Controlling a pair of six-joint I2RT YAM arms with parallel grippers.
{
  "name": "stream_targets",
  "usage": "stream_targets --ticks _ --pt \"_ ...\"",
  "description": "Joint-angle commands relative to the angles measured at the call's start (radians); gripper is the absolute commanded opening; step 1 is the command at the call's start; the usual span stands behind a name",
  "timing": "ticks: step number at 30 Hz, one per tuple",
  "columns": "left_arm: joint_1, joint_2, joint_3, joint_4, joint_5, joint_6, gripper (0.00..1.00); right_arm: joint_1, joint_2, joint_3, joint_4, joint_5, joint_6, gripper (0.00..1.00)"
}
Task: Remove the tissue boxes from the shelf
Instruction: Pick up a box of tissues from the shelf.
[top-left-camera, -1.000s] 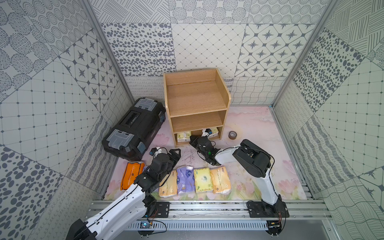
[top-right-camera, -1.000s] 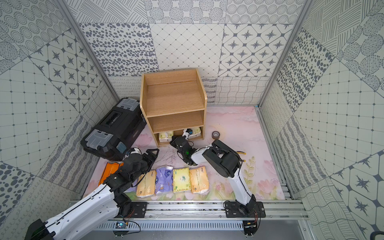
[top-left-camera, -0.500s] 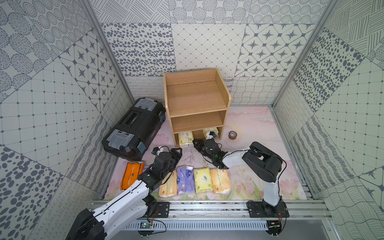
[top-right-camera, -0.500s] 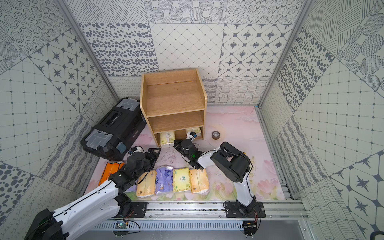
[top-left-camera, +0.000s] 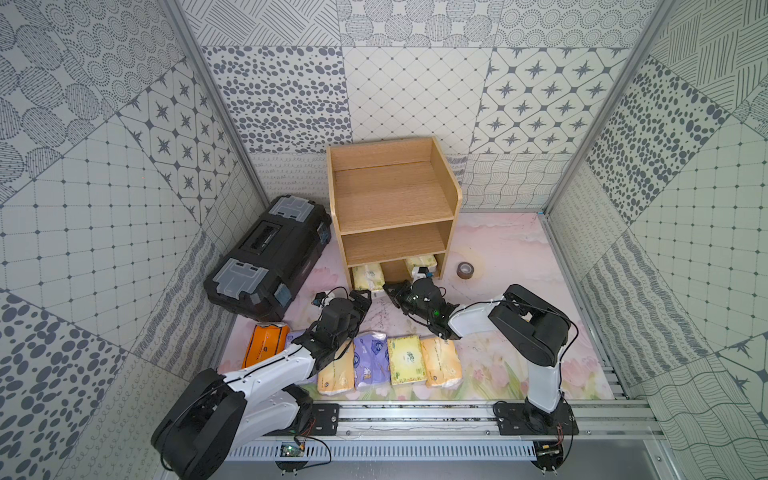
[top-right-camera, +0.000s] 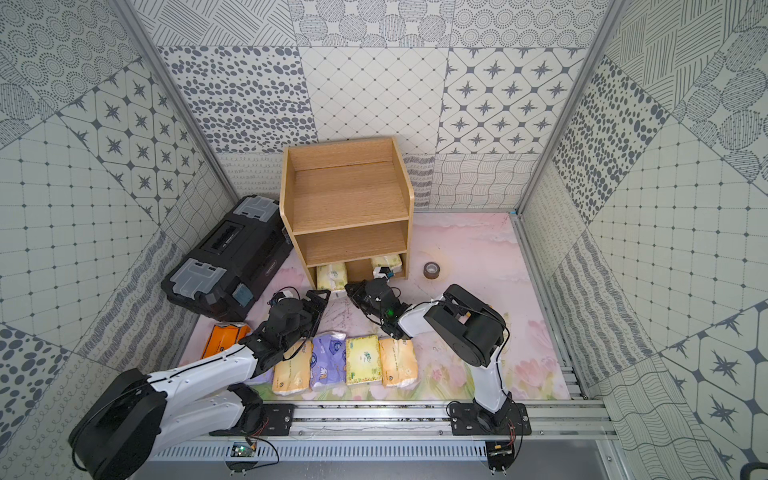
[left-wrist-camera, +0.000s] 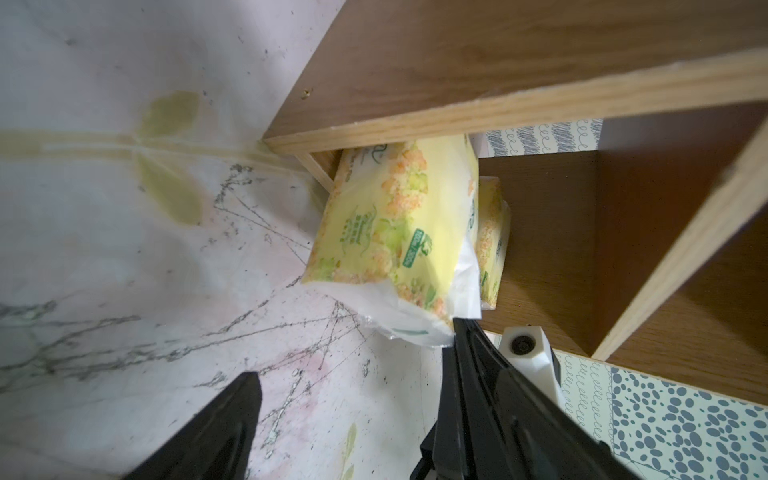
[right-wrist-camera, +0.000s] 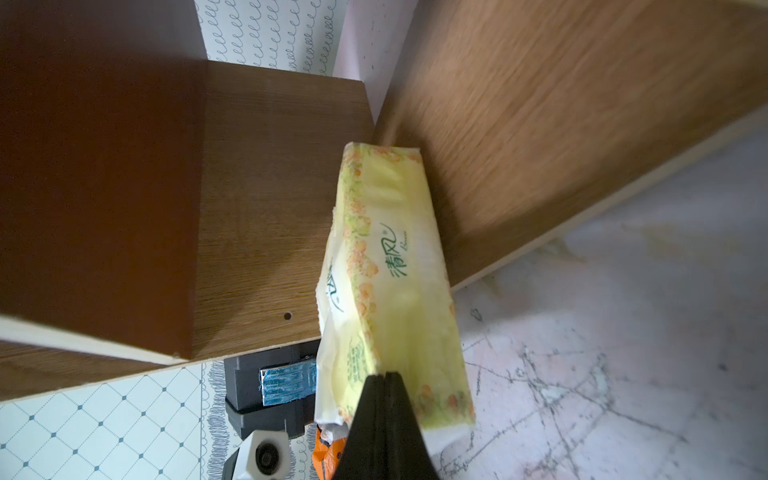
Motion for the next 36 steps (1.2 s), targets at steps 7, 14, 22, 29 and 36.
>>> stream_targets --ticks 7,14,22,29,36 --pt "0.011 0.292 0.037 0.511 0.011 -0.112 0.94 -0.004 -0.067 -0.059 0.081 -0.036 0.116 0.00" --pt "0.011 0.370 0.053 0.598 -0.023 -0.127 0.93 -0.011 -0.085 -0.080 0.106 -0.053 0.150 0.00" --pt "0.010 0.372 0.061 0.605 -0.054 -0.136 0.95 -0.018 -0.097 -0.092 0.134 -0.061 0.180 0.00" --pt "0.011 0.364 0.048 0.588 -0.093 -0.164 0.91 -0.019 -0.109 -0.105 0.169 -0.081 0.208 0.00" --pt "0.010 0.365 0.050 0.595 -0.090 -0.163 0.55 -0.020 -0.124 -0.116 0.164 -0.082 0.204 0.00"
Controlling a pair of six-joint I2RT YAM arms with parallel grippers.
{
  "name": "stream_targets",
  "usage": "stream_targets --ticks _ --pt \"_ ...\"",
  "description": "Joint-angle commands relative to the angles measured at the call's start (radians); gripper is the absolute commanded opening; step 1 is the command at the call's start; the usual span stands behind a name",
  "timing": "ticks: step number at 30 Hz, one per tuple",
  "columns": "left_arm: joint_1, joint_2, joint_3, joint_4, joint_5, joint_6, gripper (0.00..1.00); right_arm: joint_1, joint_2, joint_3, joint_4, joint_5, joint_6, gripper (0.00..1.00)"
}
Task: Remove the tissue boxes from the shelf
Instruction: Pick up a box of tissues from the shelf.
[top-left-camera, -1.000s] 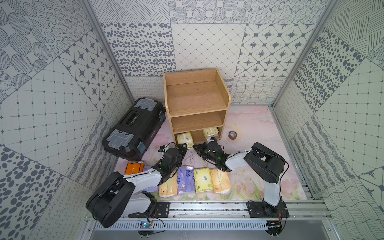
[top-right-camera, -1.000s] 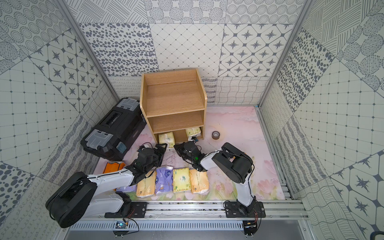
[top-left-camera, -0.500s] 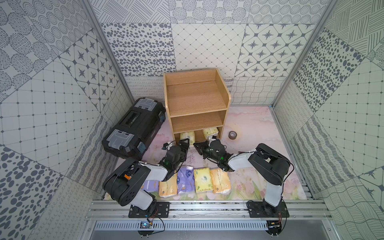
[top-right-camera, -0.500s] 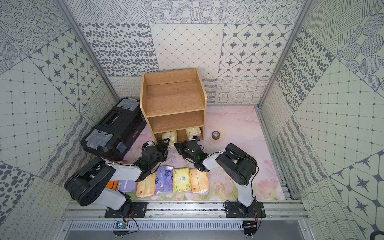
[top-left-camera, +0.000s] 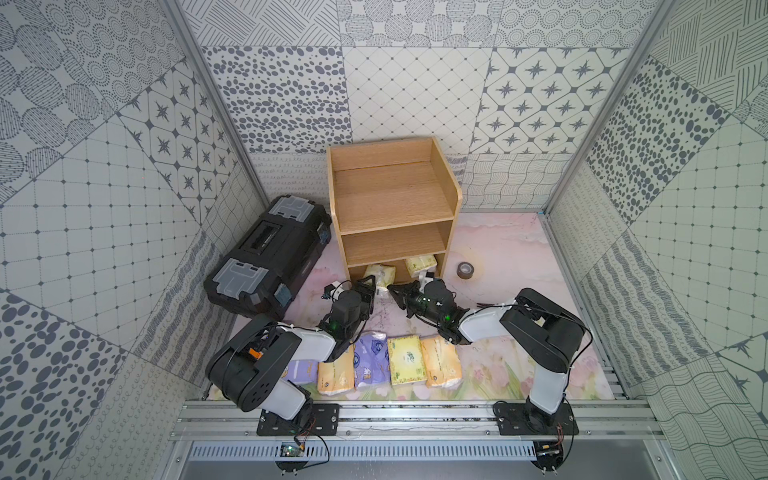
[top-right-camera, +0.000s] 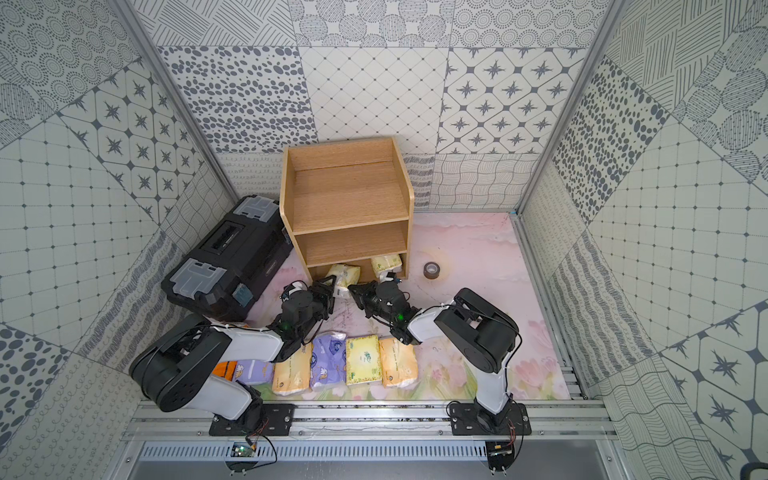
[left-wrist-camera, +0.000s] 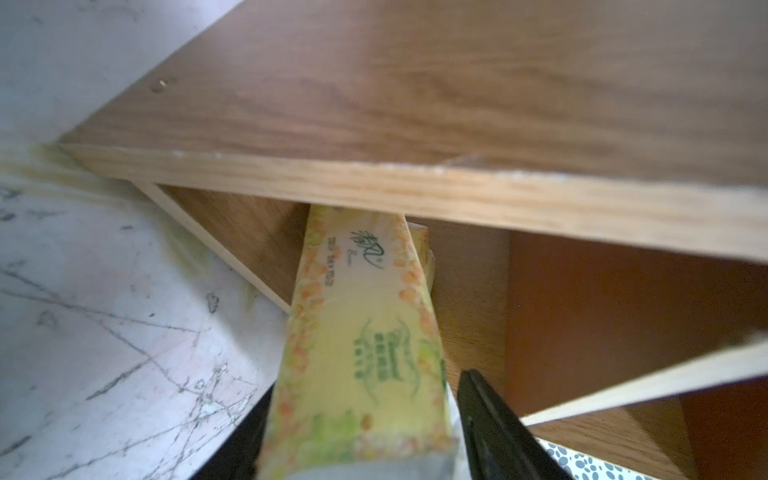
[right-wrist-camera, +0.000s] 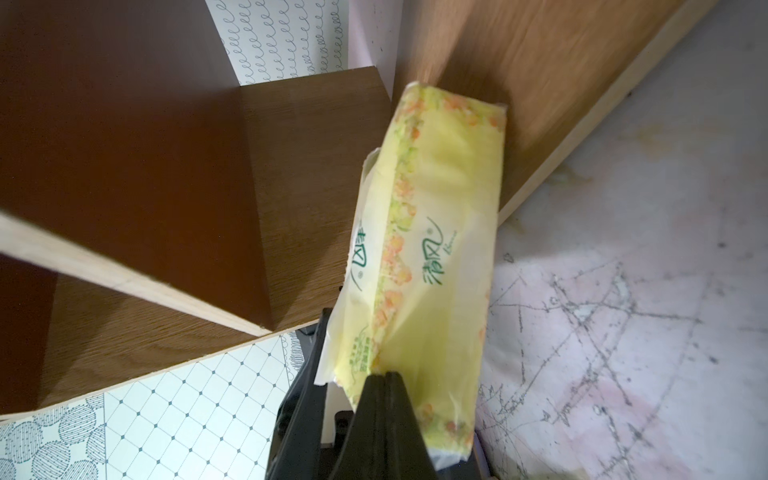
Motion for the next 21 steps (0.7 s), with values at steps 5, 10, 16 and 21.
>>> stream_targets --ticks 5,10,16,21 --pt "0.007 -0.010 -0.002 0.067 -0.026 0.015 0.38 -0.001 -0.024 0.001 0.062 -0.038 -0.007 0.00" --pt "-0.004 -0.035 -0.006 0.061 -0.026 0.045 0.30 -0.003 -0.057 -0.012 0.029 -0.027 -0.050 0.27" --pt "-0.023 -0.105 -0.043 0.029 -0.045 0.048 0.30 -0.007 -0.161 -0.047 -0.129 0.011 -0.157 0.92" --pt "-0.069 -0.192 -0.062 -0.036 -0.078 0.044 0.30 -0.013 -0.144 -0.030 -0.134 -0.015 -0.156 0.97"
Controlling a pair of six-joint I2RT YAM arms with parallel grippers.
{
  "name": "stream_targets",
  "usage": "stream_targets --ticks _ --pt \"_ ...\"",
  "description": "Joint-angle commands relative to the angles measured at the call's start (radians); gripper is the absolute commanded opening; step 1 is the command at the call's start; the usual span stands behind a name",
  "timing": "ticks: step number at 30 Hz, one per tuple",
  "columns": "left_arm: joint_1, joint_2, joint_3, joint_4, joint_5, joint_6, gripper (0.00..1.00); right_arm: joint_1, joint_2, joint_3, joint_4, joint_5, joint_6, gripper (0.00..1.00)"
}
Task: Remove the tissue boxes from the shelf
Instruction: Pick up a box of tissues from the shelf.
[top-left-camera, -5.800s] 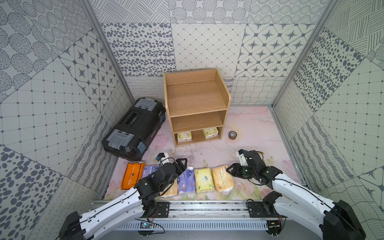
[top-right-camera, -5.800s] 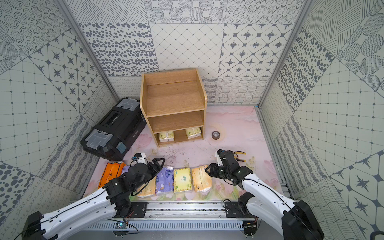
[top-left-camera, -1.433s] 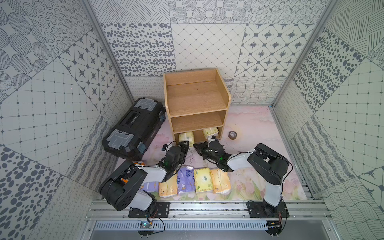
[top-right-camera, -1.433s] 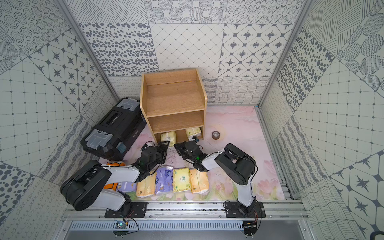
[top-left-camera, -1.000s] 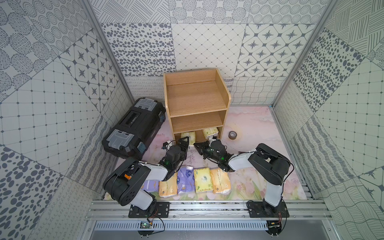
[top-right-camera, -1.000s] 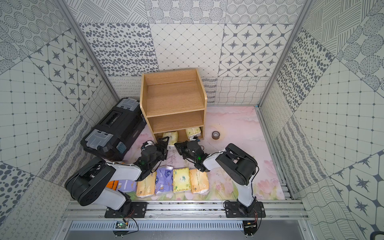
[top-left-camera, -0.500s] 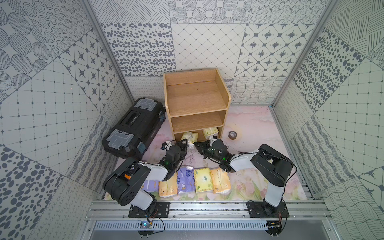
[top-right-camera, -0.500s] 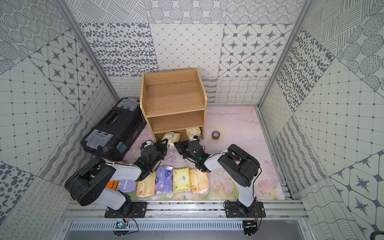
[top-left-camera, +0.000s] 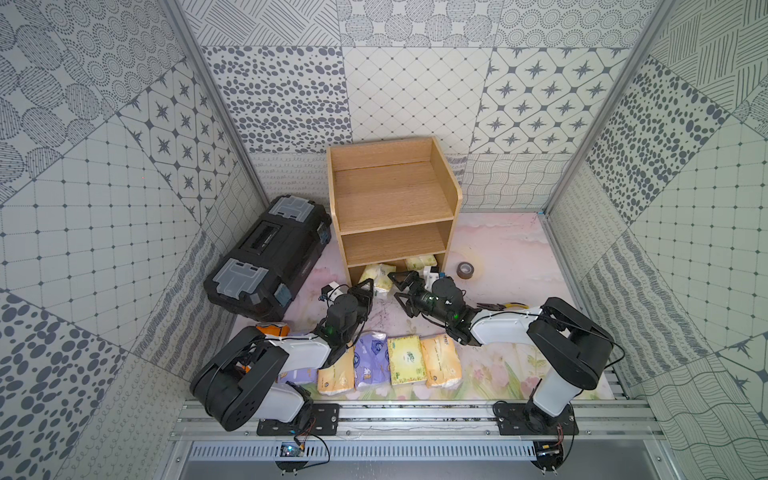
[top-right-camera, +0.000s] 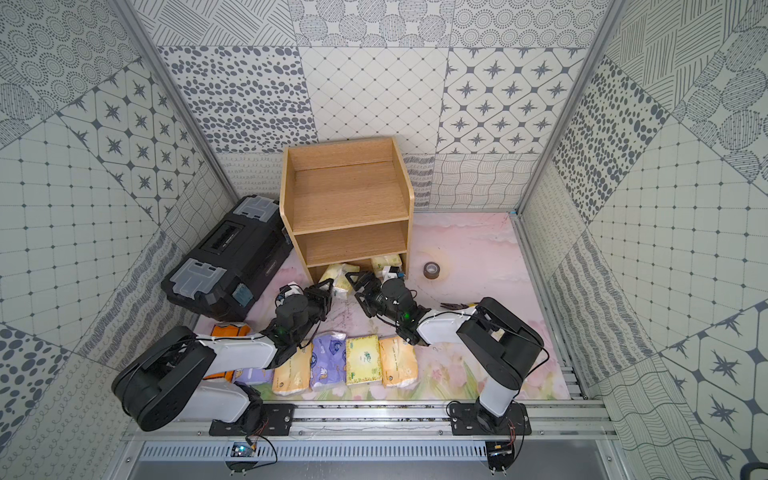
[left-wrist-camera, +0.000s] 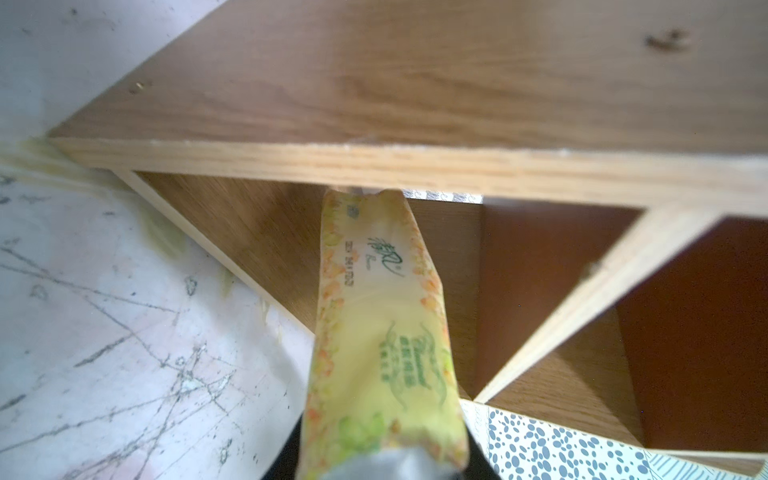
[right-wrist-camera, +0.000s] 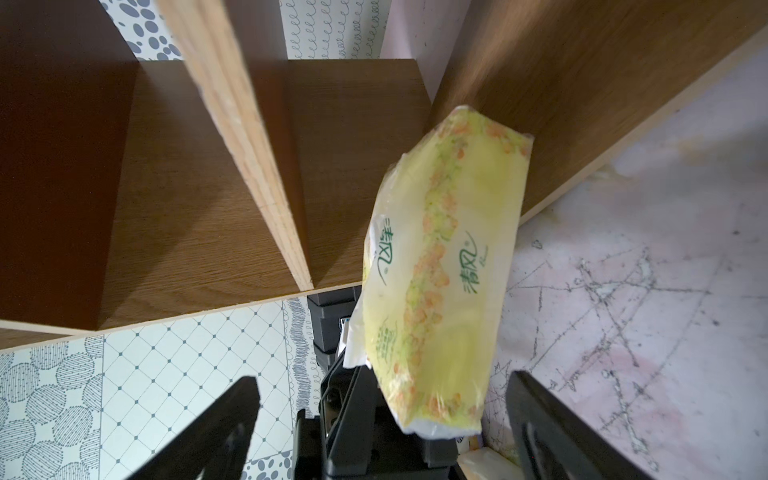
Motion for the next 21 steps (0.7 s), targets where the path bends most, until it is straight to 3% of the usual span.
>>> stream_targets --ticks 1,6,9,15,21 --pt "-0.045 -0.077 -0.017 -0.025 -0.053 0.024 0.30 -0.006 0.029 0.011 -0.003 -0.016 -0.016 0.97" --pt "-0.093 -0.172 -0.033 -0.105 -0.099 -0.018 0.29 -0.003 0.133 0.041 0.139 -0.061 0.054 0.97" --pt "-0.128 -0.227 -0.044 -0.156 -0.145 -0.032 0.29 -0.003 0.165 0.073 0.174 -0.077 0.062 0.91" --pt "-0.161 -0.303 -0.062 -0.212 -0.187 -0.057 0.28 -0.003 0.180 0.099 0.191 -0.078 0.065 0.73" --pt "-0.198 -0.368 -0.056 -0.299 -0.203 -0.073 0.33 -0.004 0.184 0.093 0.237 -0.084 0.057 0.44"
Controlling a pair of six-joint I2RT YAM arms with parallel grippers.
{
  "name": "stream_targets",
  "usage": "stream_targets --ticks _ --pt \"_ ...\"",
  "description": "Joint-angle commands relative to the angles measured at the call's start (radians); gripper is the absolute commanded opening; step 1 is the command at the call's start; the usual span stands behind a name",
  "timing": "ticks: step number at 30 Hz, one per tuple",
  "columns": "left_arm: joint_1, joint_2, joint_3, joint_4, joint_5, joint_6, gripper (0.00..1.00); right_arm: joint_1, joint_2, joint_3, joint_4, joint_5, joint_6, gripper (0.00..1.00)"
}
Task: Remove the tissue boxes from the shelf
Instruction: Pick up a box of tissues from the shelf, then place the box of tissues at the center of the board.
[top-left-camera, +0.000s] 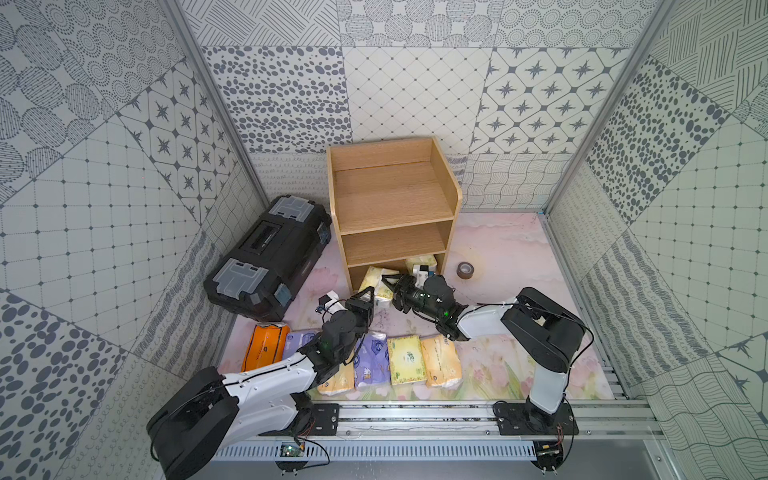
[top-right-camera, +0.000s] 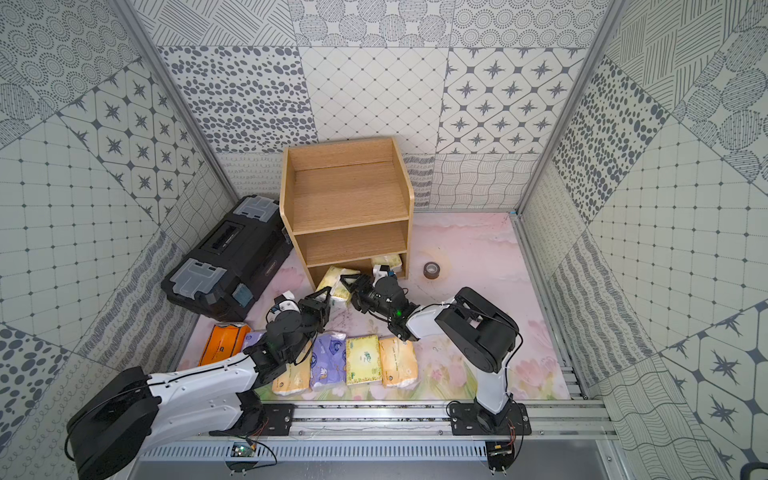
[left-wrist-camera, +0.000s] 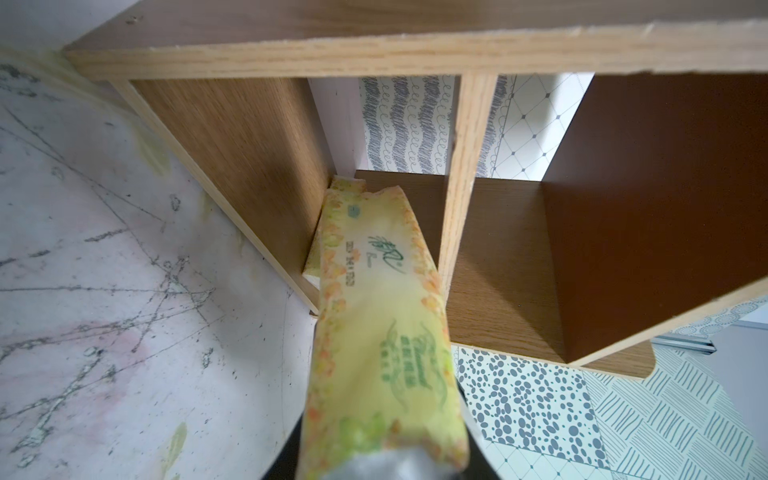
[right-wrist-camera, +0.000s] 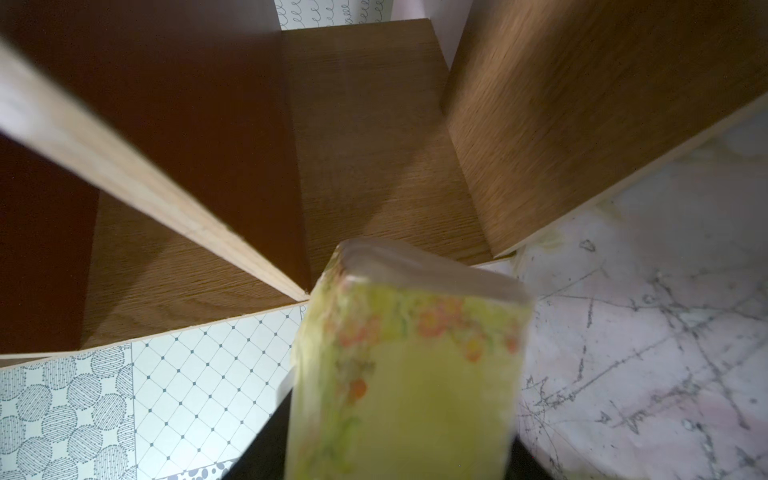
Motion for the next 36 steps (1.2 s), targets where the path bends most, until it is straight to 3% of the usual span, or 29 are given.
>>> stream_targets --ticks 1,5,8,11,16,20,23,29,36 --pt "-0.032 -0.063 0.003 -0.102 -0.045 -0.022 0.36 -0.002 0.013 0.006 0.084 -0.010 -0.018 0.39" --pt "-0.048 -0.148 0.005 -0.216 -0.047 -0.009 0.58 -0.004 -0.027 -0.013 0.060 -0.027 -0.065 0.26" --pt "-0.051 -0.245 0.006 -0.332 -0.033 0.091 0.83 -0.007 -0.080 -0.036 0.006 -0.036 -0.115 0.23" --pt "-0.049 -0.390 0.002 -0.536 -0.039 0.150 0.93 -0.016 -0.146 -0.065 -0.073 -0.054 -0.180 0.21" --pt "-0.047 -0.602 0.008 -0.747 -0.005 0.293 0.94 -0.035 -0.257 -0.119 -0.211 -0.079 -0.319 0.19" --pt "-0.045 -0.679 0.029 -0.809 0.110 0.433 0.95 -0.062 -0.356 -0.136 -0.350 -0.137 -0.460 0.19" --pt "-0.044 -0.706 0.027 -0.807 0.213 0.472 0.96 -0.095 -0.445 -0.148 -0.480 -0.216 -0.578 0.20" --pt "-0.043 -0.705 -0.036 -0.598 0.400 0.462 0.98 -0.165 -0.609 -0.173 -0.699 -0.378 -0.742 0.21" --pt "-0.043 -0.488 -0.023 -0.316 0.588 0.453 0.99 -0.172 -0.693 -0.173 -0.748 -0.487 -0.788 0.21"
